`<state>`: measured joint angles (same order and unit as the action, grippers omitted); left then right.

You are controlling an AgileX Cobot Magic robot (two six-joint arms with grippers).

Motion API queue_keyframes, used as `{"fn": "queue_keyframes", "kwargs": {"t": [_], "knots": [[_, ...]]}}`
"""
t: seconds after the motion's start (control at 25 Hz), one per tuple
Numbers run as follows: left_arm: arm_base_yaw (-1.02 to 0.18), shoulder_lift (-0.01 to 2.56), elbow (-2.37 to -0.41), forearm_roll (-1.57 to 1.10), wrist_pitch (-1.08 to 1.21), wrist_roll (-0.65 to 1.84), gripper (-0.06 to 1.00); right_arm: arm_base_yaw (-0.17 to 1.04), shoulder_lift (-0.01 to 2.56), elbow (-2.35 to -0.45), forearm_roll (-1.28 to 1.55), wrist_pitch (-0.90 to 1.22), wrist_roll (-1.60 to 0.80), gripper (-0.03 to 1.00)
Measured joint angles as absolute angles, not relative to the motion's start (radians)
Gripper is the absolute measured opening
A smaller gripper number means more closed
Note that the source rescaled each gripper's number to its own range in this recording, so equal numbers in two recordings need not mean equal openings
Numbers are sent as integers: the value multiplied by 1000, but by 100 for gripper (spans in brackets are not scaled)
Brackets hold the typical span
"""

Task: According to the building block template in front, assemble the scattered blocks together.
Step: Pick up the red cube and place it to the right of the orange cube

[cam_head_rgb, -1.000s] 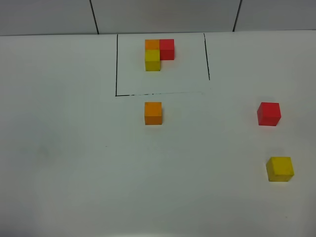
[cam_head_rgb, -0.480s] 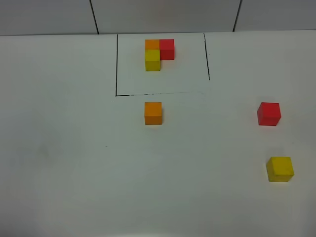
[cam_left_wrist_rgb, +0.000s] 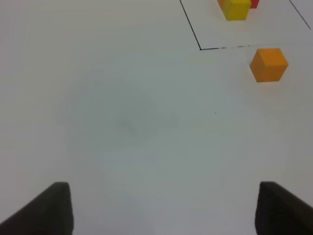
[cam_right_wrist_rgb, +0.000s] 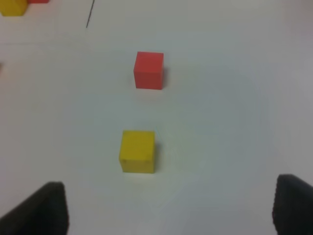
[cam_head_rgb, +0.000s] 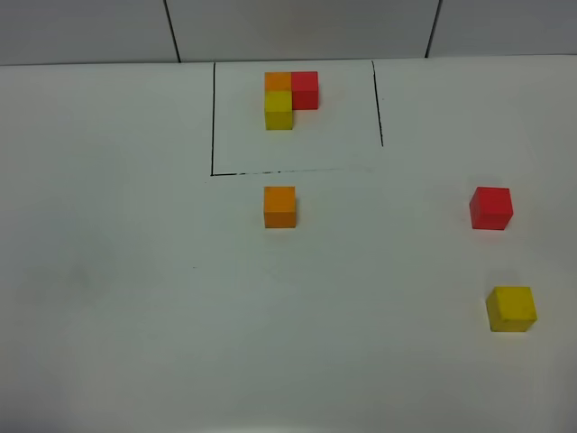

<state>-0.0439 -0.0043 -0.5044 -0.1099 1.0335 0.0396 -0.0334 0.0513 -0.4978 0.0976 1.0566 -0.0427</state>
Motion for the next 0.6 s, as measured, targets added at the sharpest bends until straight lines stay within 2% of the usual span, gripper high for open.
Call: {"fn": "queue_keyframes", "kwargs": {"t": [0.6], "knots": [[-44, -4, -504, -110, 1033, 40, 79, -33, 51, -498, 105, 1057, -42, 78]]}}
